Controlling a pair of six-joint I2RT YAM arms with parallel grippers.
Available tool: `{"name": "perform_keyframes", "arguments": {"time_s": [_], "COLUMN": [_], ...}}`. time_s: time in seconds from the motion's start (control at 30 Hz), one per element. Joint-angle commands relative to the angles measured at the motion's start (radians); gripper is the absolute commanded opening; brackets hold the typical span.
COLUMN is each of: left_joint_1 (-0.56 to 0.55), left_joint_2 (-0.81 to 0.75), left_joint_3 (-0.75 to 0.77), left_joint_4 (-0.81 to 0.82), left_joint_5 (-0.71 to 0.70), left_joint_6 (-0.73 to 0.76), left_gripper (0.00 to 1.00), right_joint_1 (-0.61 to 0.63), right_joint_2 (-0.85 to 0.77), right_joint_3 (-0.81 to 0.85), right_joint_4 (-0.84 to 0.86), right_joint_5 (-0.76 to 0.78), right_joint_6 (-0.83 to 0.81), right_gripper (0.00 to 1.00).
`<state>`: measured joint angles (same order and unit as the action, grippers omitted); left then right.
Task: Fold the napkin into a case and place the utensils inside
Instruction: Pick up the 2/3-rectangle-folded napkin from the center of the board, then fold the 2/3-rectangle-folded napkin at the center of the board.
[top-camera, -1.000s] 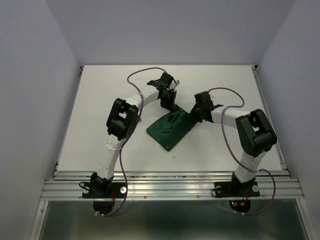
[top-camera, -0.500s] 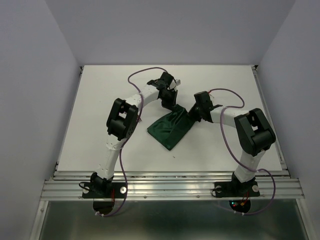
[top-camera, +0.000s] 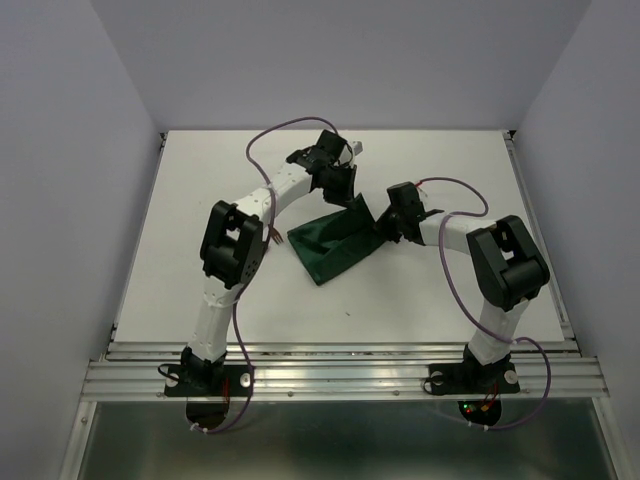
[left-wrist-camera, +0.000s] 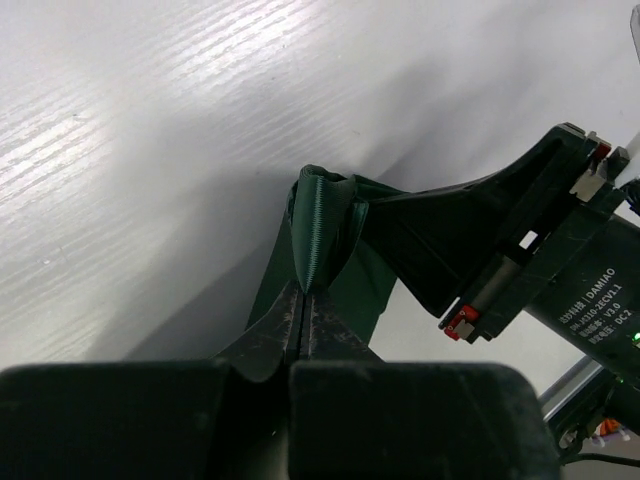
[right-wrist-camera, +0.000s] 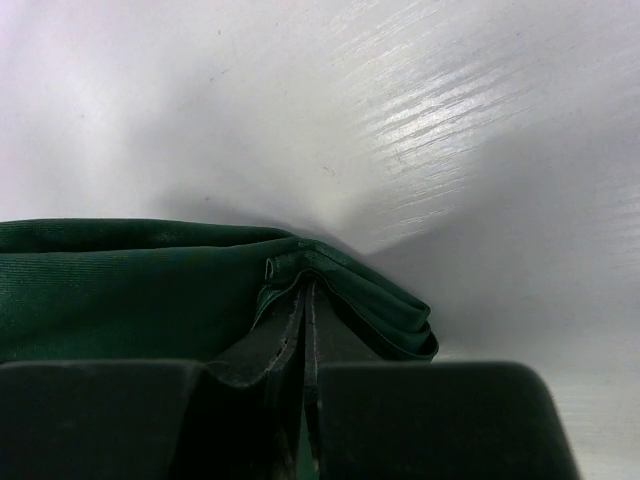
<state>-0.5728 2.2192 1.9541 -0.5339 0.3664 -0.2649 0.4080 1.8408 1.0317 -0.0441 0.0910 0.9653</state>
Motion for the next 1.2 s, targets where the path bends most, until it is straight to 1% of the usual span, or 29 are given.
{"name": "perform_keyframes", "arguments": {"time_s": [0.0, 0.4, 0.67, 0.9, 1.17], "left_joint_1": [-0.006, -0.059, -0.085, -0.091, -0.094], "left_joint_2": [-0.075, -0.049, -0.032, -0.038, -0.026], "left_joint_3": [-0.020, -0.018, -0.023, -0.060, -0.112], "left_joint_4": [0.028, 0.029, 0.022, 0.031, 0.051], "left_joint_5": [0.000, 0.032, -0.009, -0.011, -0.018], "left_joint_6": [-0.005, -0.007, -0.011, -0.010, -0.062], "left_gripper": [0.00, 0.00, 0.00, 0.00, 0.00], "right_joint_1": [0.009, 0.009, 0.009, 0.000, 0.000], "right_joint_2": [0.037, 0.049, 0.052, 0.060, 0.071], "right_joint_3": [-0.009, -0.004, -0.009, -0.027, -0.044], "right_joint_4": [-0.073, -0.060, -0.057, -0.045, -0.023], "right_joint_5": [0.041, 0.021, 0.024, 0.007, -0.011], "right_joint_6": [0.000, 0.065, 0.087, 0.113, 0.147], "right_gripper": [0.05, 0.06, 0.06, 0.05, 0.05]}}
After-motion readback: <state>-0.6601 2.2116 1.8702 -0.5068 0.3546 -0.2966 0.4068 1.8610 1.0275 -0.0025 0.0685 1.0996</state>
